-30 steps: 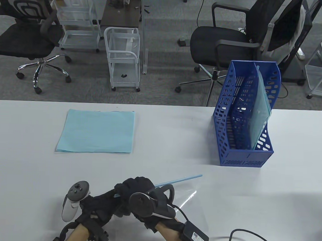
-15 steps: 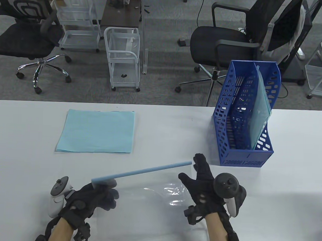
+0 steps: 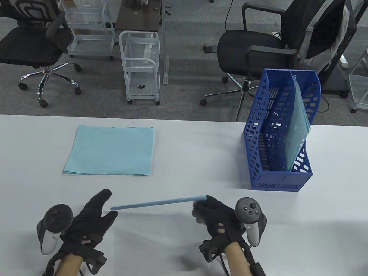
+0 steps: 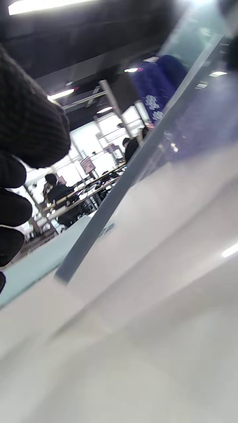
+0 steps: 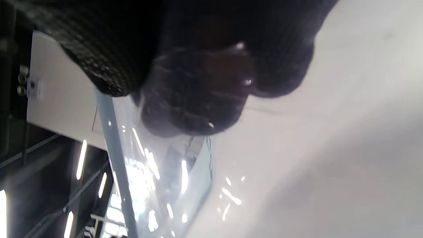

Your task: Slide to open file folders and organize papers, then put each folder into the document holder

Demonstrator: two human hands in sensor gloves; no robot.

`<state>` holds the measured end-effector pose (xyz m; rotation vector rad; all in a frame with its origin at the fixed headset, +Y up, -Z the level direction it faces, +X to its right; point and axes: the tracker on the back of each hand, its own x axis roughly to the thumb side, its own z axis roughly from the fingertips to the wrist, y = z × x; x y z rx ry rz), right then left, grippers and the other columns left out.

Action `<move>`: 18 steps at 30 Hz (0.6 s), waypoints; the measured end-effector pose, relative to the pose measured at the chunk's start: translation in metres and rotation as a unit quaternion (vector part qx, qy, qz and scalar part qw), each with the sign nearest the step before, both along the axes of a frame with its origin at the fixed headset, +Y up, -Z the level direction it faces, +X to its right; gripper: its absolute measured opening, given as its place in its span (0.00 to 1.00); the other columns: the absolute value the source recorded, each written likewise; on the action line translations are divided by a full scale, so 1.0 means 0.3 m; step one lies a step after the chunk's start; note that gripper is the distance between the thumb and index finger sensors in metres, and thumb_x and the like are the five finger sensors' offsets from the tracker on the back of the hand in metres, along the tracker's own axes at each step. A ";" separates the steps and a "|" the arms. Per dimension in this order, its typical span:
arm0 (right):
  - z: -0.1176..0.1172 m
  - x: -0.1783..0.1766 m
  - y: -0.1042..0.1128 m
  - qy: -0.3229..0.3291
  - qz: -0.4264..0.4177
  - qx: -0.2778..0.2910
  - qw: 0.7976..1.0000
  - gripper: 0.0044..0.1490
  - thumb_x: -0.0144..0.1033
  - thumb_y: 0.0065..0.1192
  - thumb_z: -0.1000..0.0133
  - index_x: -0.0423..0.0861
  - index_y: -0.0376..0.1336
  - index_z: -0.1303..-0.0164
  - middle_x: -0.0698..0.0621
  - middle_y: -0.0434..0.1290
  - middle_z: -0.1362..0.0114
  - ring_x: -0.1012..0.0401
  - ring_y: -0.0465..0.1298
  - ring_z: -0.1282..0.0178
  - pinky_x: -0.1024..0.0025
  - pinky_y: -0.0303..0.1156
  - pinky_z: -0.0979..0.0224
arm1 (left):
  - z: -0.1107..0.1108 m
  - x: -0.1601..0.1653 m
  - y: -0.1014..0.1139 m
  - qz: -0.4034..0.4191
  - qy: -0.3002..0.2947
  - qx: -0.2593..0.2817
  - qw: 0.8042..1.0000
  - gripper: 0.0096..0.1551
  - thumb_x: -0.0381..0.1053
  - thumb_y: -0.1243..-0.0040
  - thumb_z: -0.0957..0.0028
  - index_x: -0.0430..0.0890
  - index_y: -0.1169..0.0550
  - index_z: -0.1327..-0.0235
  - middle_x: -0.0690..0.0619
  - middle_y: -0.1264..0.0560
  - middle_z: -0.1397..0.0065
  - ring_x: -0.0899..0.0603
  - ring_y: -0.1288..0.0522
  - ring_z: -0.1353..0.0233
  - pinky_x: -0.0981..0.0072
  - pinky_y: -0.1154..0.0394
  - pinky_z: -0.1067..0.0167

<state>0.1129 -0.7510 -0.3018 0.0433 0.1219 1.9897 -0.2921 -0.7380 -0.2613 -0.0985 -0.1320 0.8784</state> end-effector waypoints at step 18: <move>0.028 -0.082 0.031 0.019 0.005 0.052 0.998 0.24 0.52 0.71 0.54 0.57 0.75 0.49 0.59 0.86 0.54 0.63 0.86 0.61 0.67 0.84 0.52 | 0.016 0.078 0.037 -0.160 -0.040 0.012 0.986 0.25 0.54 0.34 0.51 0.57 0.13 0.40 0.53 0.15 0.41 0.42 0.15 0.43 0.44 0.23 0.37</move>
